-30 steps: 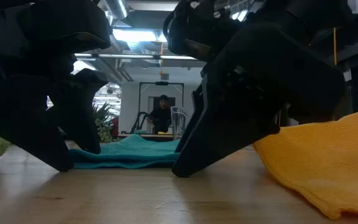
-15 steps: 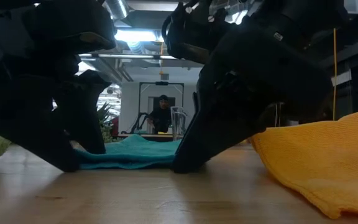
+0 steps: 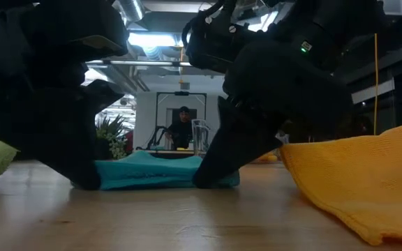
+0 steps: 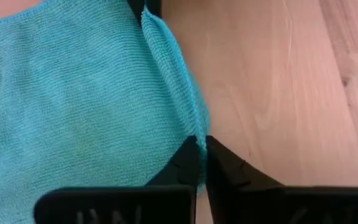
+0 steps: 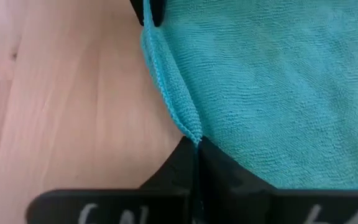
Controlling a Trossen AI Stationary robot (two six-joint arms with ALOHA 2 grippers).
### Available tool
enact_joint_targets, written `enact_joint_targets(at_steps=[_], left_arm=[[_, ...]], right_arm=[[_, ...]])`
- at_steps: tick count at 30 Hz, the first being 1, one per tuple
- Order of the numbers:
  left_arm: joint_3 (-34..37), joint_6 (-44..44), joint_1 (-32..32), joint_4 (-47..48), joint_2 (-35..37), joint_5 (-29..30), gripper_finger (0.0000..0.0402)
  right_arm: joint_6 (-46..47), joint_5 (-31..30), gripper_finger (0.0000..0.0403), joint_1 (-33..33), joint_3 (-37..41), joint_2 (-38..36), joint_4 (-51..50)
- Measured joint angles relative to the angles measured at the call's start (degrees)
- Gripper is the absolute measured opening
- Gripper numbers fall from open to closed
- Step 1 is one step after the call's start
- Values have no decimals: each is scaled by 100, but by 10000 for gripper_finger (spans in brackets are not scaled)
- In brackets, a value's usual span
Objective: Fold microfiber towels
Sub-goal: Fold the blue towel on the table
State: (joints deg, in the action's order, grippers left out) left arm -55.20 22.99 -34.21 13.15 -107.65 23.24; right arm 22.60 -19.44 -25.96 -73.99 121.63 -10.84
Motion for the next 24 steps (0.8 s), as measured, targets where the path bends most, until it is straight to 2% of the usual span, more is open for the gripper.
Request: enact_joint_targets(at_steps=[7,12,16,19,24], left_arm=[[19,123,-95,143,463,-326,1],[-274,218,-233,231,982,-944,0],[-568,102,-384,238,1315,-990,0],[-765,34,-430,486,1532,-958,0],[-844,-373,-366,731,1948,-842,0]], right_arm=[[140,211,6,-173,-405,-167,-528],[328,402,6,-385,-1245,-311,-1577],[267,398,6,-546,-1879,-311,-2188],[260,225,6,-615,-2255,-314,-2650],[45,-496,6,-643,-2713,-331,-3345]])
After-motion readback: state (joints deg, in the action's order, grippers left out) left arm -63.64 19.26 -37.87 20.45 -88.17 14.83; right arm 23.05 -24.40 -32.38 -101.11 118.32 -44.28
